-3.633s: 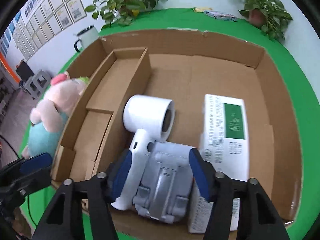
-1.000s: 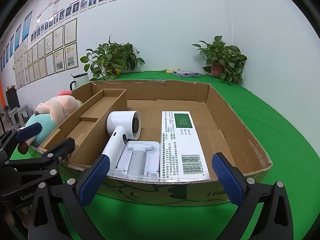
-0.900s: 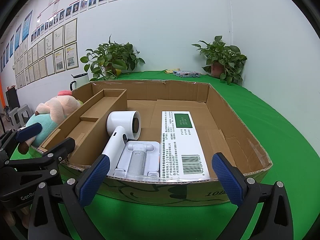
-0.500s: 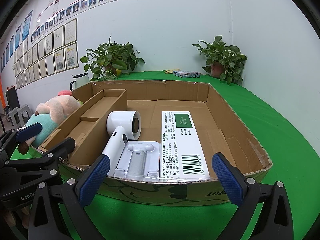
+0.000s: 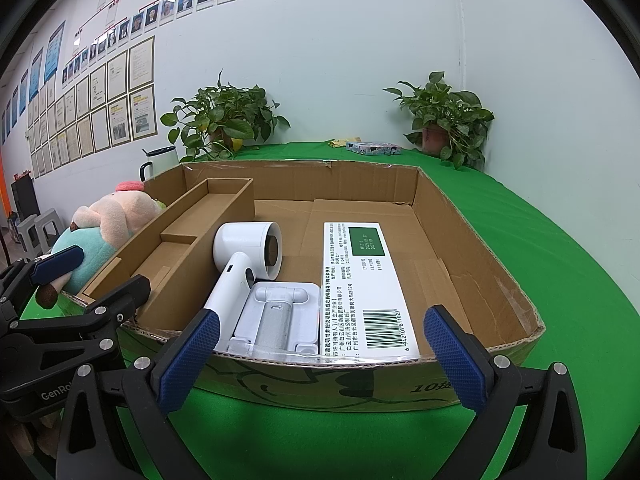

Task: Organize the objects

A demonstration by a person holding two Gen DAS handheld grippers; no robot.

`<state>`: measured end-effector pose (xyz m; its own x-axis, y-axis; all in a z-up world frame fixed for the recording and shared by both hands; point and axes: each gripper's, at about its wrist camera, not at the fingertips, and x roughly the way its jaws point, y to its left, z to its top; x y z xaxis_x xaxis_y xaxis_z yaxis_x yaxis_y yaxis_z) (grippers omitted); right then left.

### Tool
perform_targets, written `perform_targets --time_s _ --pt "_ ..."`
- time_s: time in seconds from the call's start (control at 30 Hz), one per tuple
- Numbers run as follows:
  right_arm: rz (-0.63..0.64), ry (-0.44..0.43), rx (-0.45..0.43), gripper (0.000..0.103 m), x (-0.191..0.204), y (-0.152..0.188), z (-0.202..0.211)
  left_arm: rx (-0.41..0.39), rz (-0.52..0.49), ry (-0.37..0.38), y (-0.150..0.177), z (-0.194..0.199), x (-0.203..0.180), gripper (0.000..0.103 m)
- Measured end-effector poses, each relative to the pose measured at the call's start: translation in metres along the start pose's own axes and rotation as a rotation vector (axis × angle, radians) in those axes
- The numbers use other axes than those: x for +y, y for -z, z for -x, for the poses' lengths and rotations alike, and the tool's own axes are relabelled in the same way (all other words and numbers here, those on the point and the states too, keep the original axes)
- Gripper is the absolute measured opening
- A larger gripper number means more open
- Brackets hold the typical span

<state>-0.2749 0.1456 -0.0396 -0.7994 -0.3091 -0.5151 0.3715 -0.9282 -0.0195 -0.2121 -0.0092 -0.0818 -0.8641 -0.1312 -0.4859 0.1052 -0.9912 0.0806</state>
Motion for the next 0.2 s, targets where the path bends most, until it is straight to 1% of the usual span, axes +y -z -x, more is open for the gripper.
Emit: perform_targets --time_s 0.2 --pt "0.000 0.001 0.000 0.103 0.0002 0.0000 0.0002 0.001 -0.007 -0.014 0.0002 -0.0006 -0.0021 0.090"
